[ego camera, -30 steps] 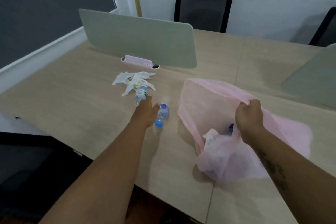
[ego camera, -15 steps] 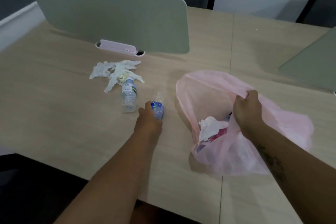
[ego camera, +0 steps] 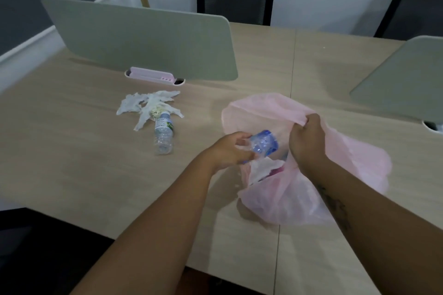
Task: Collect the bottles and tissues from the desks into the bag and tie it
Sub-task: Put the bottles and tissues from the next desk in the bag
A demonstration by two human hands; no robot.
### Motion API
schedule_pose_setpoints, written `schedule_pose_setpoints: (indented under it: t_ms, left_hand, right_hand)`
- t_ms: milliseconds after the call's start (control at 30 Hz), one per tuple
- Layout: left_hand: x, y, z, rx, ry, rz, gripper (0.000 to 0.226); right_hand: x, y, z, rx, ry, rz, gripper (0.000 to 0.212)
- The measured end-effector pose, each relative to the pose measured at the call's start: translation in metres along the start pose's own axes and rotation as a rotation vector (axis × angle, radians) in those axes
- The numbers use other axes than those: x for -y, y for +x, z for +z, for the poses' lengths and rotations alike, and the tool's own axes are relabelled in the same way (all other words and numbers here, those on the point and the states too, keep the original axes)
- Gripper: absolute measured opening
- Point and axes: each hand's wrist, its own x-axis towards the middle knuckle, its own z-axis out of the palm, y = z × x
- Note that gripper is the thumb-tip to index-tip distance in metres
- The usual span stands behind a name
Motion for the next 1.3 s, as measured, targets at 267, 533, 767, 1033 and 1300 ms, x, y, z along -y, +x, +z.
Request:
schedule_pose_setpoints:
  t_ms: [267,533,767,1033,1300]
  left_hand:
    - [-0.013,0.022,0.029,-0.215,0.14,0.032,0.054]
    - [0.046,-0.012,-0.065,-0.829,0.532,-0.238,0.048]
    - [0.078,0.017,-0.131,-0.846,0.598,-0.397,0.087]
    - [0.096,0.037,-0.162,-0.793,0.443,-0.4,0.084]
    - [0.027,0.029,-0.138,-0.228,-0.013,-0.111,0.057]
  right_hand:
    - [-0.011,0.012,-0.037,0.131,0.045,0.026,0.013]
    - [-0.01,0.011,0.0,0.22,0.049,-0.023,0.019]
    - [-0.004,0.027,0.06,0.187,-0.032,-0.033,0.018]
    - [-0.001,0.043,0.088,0.143,-0.072,0.008,0.023]
    - [0.005,0.062,0.045,0.017,-0.032,0.084,0.027]
